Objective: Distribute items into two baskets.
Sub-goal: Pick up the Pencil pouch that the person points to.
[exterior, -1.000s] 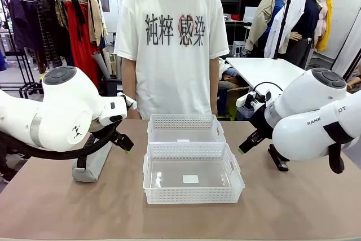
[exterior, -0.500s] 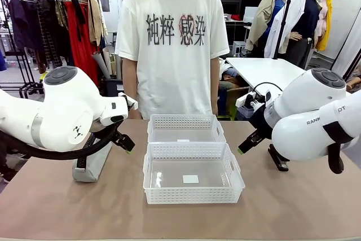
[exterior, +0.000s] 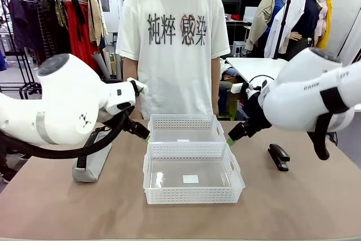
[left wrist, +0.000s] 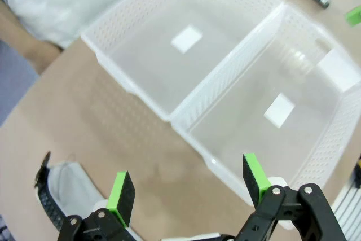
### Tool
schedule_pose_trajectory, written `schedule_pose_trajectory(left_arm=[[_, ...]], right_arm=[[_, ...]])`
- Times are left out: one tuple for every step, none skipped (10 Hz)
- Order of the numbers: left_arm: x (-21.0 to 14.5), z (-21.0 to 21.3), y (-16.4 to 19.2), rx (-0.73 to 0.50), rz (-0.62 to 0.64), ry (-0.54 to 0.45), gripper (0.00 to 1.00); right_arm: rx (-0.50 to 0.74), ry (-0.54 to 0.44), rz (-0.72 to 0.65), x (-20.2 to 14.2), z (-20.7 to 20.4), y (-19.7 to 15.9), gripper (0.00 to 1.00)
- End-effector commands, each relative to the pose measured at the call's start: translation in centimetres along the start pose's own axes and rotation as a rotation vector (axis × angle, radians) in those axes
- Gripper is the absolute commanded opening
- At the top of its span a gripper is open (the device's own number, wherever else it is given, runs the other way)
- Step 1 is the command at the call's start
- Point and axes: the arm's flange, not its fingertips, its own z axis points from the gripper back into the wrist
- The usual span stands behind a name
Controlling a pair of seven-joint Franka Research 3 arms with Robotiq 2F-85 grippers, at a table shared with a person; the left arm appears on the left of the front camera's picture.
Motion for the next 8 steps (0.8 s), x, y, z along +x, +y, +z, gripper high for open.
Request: schedule_pose_trajectory(left_arm=[[-5.6,3.8,0.9,-0.091,-0.028,-0.116,1.00],[-6.5,4.3,0.9,-0.125,-0.028,-0.129,1.00],[-7.3,4.7,1.3,-0.158,-0.022,-0.126,1.00],[-7.5,4.7,1.5,-0.157,-0.010,-0.108,1.00],[1.0,3.6,1.5,-0.101,-0.011,-0.120,1.00],[1.0,3.6,1.5,-0.101,-0.011,-0.120,1.00],[1.0,3.6,1.5,-0.101,-0.011,-0.120,1.00],[0.5,3.7,2.2,-0.128,-0.015,-0.123,1.00]], right_arm=[[0.096,0.008,-0.122,1.7,1.7,-0.3,1.00],[0.137,0.004,-0.179,2.2,2.4,-0.7,1.00],[0.161,-0.014,-0.216,2.9,2.9,-1.2,1.00],[0.137,-0.041,-0.214,3.2,3.4,-1.8,1.00],[0.040,-0.112,-0.068,2.6,3.2,-1.3,1.00],[0.134,-0.014,-0.194,3.0,3.3,-0.9,1.00],[0.134,-0.014,-0.194,3.0,3.3,-0.9,1.00],[0.134,-0.014,-0.194,3.0,3.3,-0.9,1.00]])
